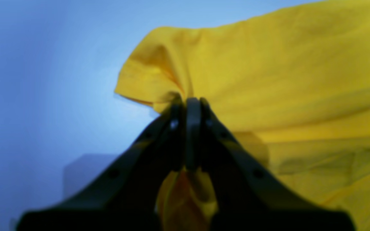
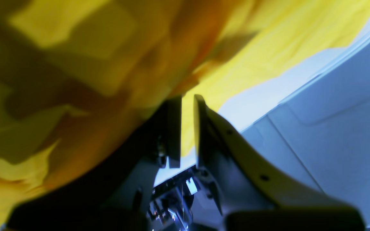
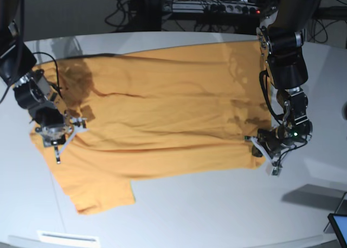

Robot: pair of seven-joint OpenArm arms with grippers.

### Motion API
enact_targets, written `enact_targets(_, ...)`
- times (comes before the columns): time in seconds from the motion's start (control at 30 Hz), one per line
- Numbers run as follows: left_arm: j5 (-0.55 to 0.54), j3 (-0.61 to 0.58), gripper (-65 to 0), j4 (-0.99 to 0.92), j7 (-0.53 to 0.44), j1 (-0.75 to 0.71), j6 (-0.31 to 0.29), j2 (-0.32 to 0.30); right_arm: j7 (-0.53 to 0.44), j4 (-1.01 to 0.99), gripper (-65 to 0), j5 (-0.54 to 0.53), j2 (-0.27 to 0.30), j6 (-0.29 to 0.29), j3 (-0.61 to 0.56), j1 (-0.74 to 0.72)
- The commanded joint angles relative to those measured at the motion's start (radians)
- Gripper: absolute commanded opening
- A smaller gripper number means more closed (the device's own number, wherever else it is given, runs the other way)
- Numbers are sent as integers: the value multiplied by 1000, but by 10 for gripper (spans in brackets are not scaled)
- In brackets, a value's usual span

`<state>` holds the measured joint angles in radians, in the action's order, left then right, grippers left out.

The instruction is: Fold the T-shirt properly

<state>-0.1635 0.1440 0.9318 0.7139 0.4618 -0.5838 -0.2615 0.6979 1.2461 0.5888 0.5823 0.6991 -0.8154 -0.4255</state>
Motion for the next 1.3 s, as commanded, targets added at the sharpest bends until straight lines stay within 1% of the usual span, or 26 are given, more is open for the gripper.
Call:
enact_targets(0.0,-5,1,-650,16,-6,27,0,-14,24,30,-582,-7,34,-1,12,-14)
enact_targets(0.07,-5,-1,-650,22,-6,27,0,-15,32,67,-582,-34,44,-1,18,-14)
enact_targets(0.1,-3,-1,-650,22,-6,27,0,-22,42,91,-582,-37,48,-1,44,-16)
enact_targets(0.2,-5,-1,-650,22,-6,27,0,-26,50,159,-576,-34,46,-1,179,-17)
enact_targets(0.23,-5,-1,-650,22,-6,27,0,-26,42,159,-569,-36,44,-1,212,-31)
enact_targets(0.27,-5,-1,-650,22,-6,27,0,-28,33,145,-547,-40,43,-1,233,-54)
enact_targets(0.4,-5,-1,-650,37,-6,18,0,-26,-42,-26,-395,-42,18,-1,236,-134)
enact_targets(0.47,-5,-4,-650,53,-4,13,0,-25,-91,-124,-347,-43,9,-1,236,-160)
enact_targets(0.5,-5,-14,-650,56,-4,7,0,-25,-114,-164,-334,-43,0,-1,236,-166)
enact_targets(0.57,-6,-45,-650,65,-4,4,0,-25,-151,-245,-316,-40,-37,-1,235,-183)
enact_targets(0.67,-6,-57,-650,94,-3,-16,0,-25,-157,-331,-306,-43,-75,-1,235,-227)
enact_targets(0.77,-6,-53,-650,125,39,-31,0,-23,-160,-385,-303,-43,-104,-1,235,-264)
enact_targets(0.8,-6,-51,-650,138,43,-34,0,-23,-162,-400,-284,-43,-109,-1,235,-275)
enact_targets(0.87,-6,-50,-650,145,43,-36,0,-23,-171,-421,-223,-43,-115,-1,235,-290)
enact_targets(0.9,-6,-48,-650,145,43,-36,0,-23,-183,-432,-200,-43,-129,-1,235,-296)
enact_targets(0.93,-6,-48,-650,145,43,-36,0,-23,-191,-446,-193,-43,-138,-1,235,-299)
enact_targets(1.07,-6,-45,-650,145,43,-45,0,-26,-198,-520,-207,-43,-144,-1,230,-312)
enact_targets(1.13,-6,-45,-650,145,43,-48,0,-26,-212,-535,-235,-43,-144,-1,167,-312)
enact_targets(1.2,-6,-45,-650,145,43,-48,0,-26,-217,-550,-305,-45,-140,-1,92,-306)
enact_targets(1.27,-6,-45,-650,145,43,-48,0,-26,-215,-564,-382,-45,-141,-1,58,-303)
